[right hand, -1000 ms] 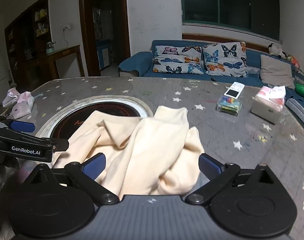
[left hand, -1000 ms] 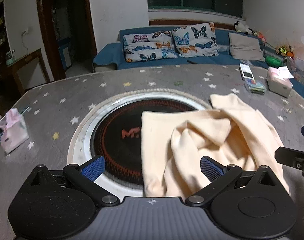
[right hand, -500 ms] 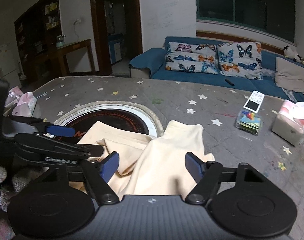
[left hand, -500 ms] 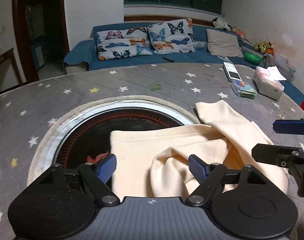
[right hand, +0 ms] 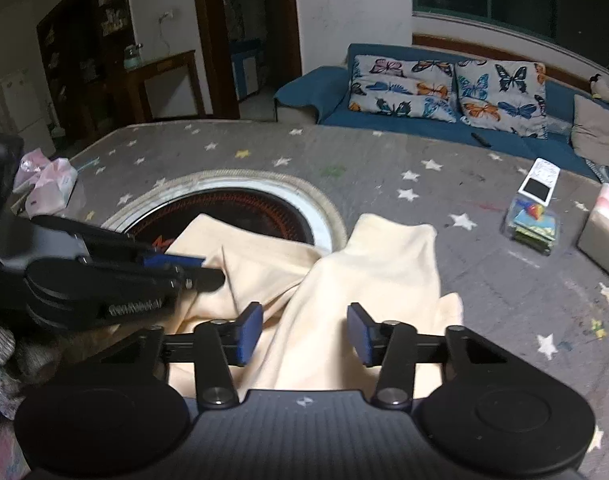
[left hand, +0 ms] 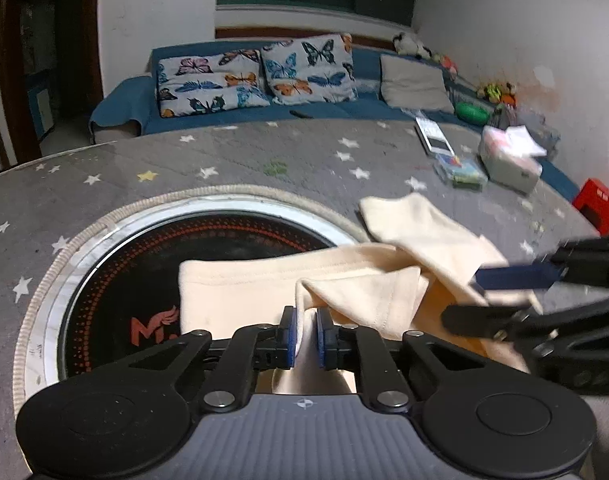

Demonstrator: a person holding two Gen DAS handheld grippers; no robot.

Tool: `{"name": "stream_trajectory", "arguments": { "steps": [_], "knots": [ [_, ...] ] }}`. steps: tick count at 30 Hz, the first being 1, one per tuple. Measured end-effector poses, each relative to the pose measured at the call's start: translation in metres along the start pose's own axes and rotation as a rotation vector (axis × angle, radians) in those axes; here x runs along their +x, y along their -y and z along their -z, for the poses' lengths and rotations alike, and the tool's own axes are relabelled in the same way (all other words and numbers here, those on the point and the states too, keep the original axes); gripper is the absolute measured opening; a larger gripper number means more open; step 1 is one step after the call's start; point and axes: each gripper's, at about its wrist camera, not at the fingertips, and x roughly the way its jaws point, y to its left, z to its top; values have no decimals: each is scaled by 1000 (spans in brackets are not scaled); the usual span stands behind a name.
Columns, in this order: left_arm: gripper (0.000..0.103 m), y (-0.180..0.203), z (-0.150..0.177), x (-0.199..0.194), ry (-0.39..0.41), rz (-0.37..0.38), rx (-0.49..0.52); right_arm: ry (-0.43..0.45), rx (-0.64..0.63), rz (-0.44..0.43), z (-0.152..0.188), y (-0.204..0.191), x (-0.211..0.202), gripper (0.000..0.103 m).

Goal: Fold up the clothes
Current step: 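Grasp the sweatshirt edge with the left tool while the right tool grasps another edge, then lift and shake the sweatshirt with both tools, spreading it flat on the table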

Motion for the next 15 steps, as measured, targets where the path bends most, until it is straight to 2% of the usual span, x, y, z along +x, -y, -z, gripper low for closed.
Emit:
{"name": "stream_trajectory", "arguments": {
  "steps": [2, 3, 6, 9, 15],
  "knots": [
    [11, -2, -1, -7, 27, -2, -11, -5, -8, -2, 1, -2, 3, 30],
    [10, -3, -1, -9, 37, -12, -11, -8, -11, 2, 2, -3, 5, 22],
    [10, -8, 0, -17, 57, -38, -24, 0, 13, 21, 4, 1, 4, 9],
    [10, -15, 2, -27, 77, -54, -47, 30, 51, 39, 7, 10, -7, 4],
    [10, -30, 6, -66, 151, -103, -100, 123, 119, 90, 17, 32, -53, 2]
  ]
}}
